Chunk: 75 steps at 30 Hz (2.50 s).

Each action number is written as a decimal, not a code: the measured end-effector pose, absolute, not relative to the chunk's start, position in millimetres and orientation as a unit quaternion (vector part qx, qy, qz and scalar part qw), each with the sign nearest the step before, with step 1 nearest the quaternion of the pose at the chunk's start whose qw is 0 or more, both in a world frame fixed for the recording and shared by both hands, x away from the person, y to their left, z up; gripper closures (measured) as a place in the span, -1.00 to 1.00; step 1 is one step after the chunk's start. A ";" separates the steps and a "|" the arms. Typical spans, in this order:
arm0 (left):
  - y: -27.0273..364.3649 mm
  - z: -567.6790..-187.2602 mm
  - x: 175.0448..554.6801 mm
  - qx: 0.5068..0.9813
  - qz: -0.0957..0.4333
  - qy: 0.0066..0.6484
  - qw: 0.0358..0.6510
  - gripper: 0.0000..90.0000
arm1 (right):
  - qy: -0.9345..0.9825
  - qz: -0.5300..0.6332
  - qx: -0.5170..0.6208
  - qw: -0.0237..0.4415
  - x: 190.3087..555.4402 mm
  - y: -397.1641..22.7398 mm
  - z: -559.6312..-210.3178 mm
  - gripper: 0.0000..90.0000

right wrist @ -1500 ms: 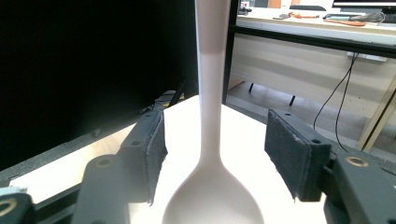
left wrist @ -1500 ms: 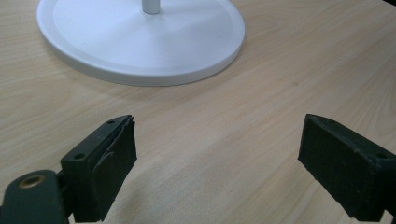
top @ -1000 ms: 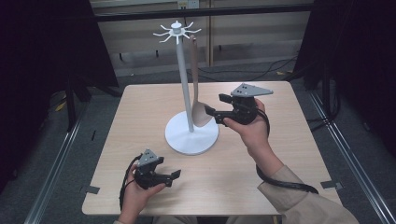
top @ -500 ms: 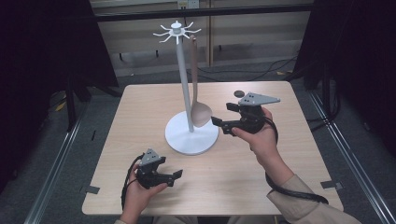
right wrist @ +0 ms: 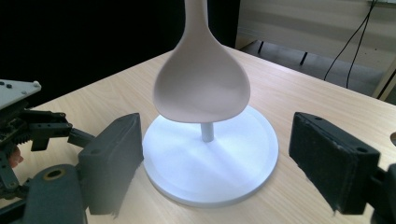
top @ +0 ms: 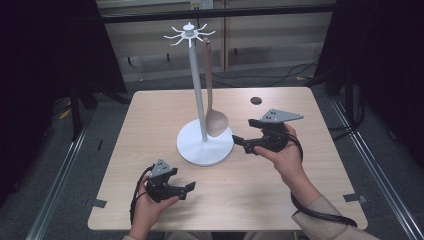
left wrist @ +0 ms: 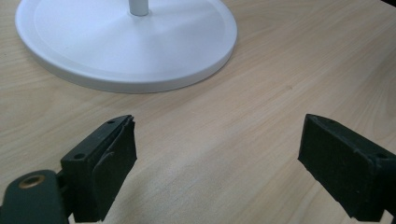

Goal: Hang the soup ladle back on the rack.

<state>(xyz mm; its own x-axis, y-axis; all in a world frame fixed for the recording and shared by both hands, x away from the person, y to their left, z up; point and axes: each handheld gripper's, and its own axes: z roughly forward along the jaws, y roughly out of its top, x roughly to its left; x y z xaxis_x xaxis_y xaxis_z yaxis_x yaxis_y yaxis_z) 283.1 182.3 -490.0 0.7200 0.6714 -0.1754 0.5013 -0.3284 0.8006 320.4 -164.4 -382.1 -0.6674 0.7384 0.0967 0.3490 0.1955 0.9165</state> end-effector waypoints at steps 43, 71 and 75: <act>181.4 -490.1 282.6 0.810 0.098 0.362 0.450 -0.76 | 0.759 0.496 0.384 0.172 296.3 -200.1 -437.7 -0.70; 181.9 -490.0 282.7 0.810 0.098 0.363 0.450 -0.76 | 0.777 0.467 0.386 0.170 284.0 -221.3 -466.7 -0.70; 181.9 -489.4 283.0 0.809 0.097 0.364 0.452 -0.76 | 0.779 0.462 0.389 0.169 282.7 -224.9 -469.9 -0.70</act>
